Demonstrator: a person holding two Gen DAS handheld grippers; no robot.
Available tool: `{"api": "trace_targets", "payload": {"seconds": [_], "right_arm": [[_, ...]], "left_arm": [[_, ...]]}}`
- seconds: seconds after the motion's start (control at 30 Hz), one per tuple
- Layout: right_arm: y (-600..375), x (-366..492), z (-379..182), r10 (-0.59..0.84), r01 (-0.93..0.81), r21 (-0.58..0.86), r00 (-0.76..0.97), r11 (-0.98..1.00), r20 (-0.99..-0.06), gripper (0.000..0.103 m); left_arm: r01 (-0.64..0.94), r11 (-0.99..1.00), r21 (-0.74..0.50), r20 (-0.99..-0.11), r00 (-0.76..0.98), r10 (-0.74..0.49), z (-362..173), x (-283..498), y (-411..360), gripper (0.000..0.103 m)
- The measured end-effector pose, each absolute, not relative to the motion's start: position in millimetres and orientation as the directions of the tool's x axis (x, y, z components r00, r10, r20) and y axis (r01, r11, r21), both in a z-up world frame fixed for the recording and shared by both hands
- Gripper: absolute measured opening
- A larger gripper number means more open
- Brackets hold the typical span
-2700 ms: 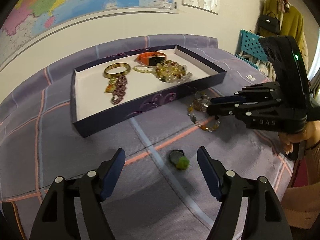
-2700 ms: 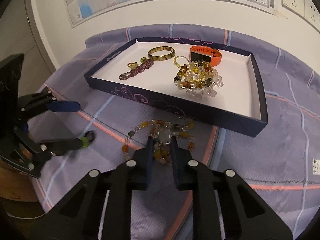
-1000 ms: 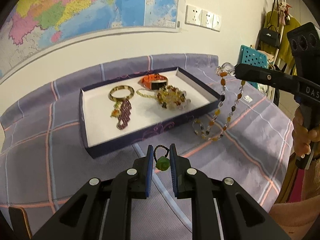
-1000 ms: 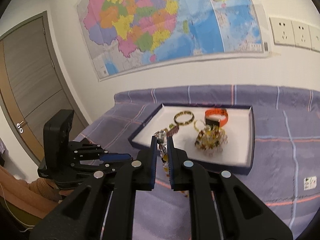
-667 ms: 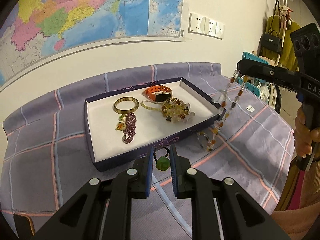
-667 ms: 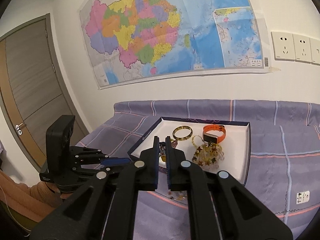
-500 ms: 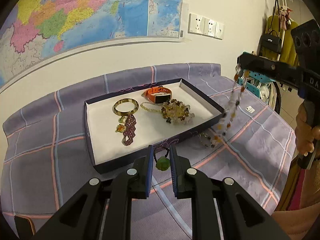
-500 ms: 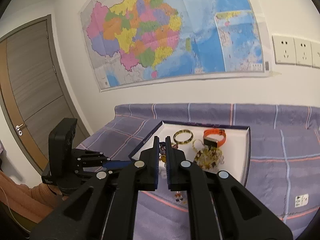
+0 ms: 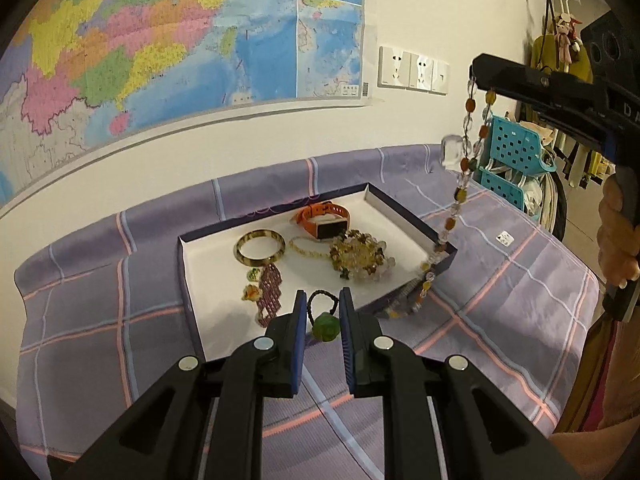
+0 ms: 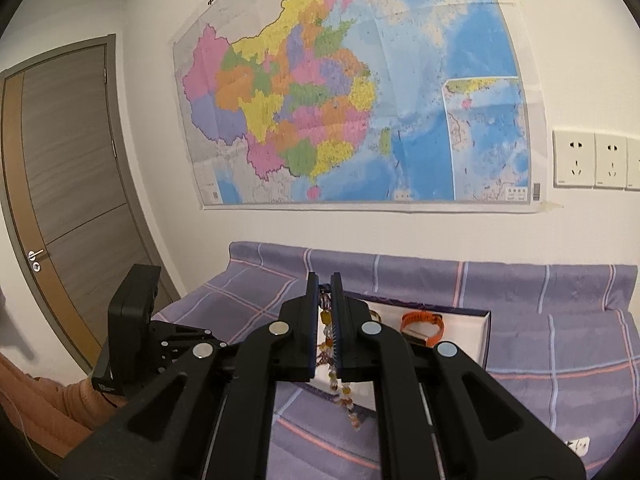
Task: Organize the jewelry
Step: 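Lift and carry the multicolor necklace in the right tool and green ring in the left tool over the box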
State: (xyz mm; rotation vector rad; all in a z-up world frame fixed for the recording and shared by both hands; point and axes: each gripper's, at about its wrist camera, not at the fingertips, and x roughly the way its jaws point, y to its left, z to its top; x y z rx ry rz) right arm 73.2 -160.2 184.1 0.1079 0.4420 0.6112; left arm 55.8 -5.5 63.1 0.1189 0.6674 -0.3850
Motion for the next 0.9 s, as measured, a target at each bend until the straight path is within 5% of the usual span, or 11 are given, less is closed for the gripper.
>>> {"api": "trace_targets", "payload": {"seconds": [0.9], "right_arm": [[-170.3, 120.2, 207.9, 0.537, -0.486, 0.227, 0.772, 0.844, -0.341, 0.006]], "left_arm": [[0.366, 0.93, 0.004, -0.615, 0.734, -0.286, 71.9, 81.7, -8.4, 0.014]]}}
